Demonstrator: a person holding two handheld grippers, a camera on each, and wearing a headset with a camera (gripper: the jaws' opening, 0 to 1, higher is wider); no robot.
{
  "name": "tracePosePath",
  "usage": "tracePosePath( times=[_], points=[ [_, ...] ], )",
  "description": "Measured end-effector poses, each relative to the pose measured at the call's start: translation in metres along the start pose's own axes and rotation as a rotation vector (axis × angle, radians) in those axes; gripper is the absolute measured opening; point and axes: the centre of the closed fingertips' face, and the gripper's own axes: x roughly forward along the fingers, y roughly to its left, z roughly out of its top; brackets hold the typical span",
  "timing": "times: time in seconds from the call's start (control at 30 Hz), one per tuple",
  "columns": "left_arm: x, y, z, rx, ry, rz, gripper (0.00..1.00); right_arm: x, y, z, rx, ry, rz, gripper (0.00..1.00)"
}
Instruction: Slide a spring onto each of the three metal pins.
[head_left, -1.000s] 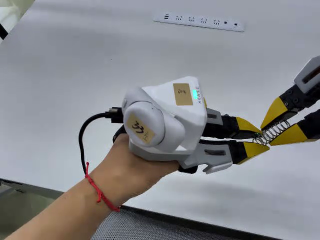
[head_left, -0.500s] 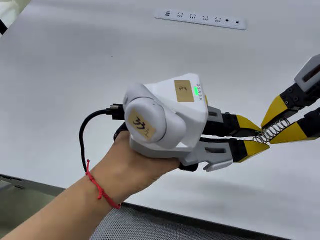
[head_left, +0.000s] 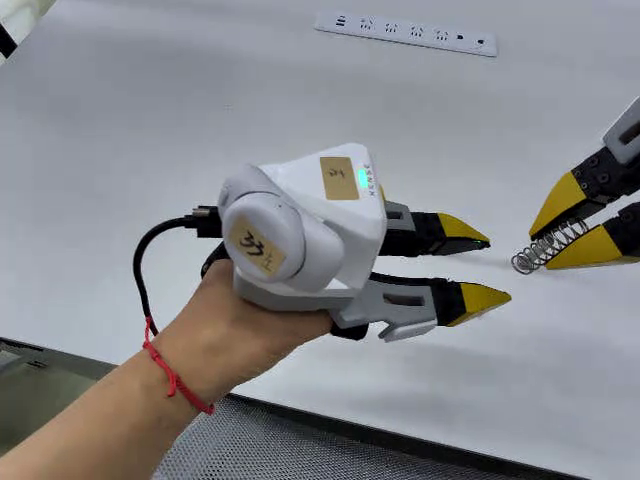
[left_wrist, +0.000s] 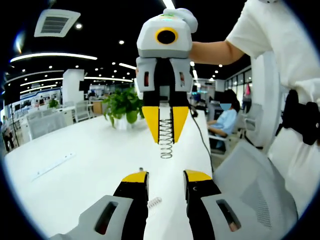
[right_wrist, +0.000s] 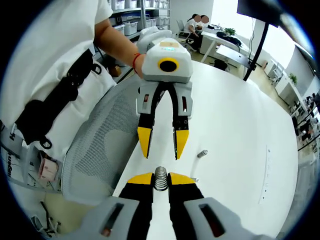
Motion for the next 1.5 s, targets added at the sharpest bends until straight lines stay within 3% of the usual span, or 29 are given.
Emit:
tracePosePath(
  times=[0.37, 0.6, 0.97, 1.2, 1.5],
  points=[
    [-0.033, 0.027, -0.03, 0.022, 0.074, 0.111, 0.46, 0.001, -0.038, -0.013, 0.071, 0.056, -0.107, 0.12],
    [-0.049, 0.043, -0.041, 0.005, 0.081, 0.162, 0.58, 0.013, -0.063, -0.029, 0.105, 0.098, -0.148, 0.12],
    [-0.061, 0.055, -0.056, -0.026, 0.088, 0.187, 0.74, 0.045, -0.084, -0.047, 0.142, 0.146, -0.137, 0.12],
    [-0.061, 0.053, -0.06, -0.039, 0.085, 0.185, 0.82, 0.066, -0.09, -0.057, 0.143, 0.178, -0.121, 0.12],
    [-0.061, 0.054, -0.065, -0.058, 0.079, 0.187, 0.88, 0.08, -0.095, -0.069, 0.162, 0.203, -0.097, 0.12]
  ],
)
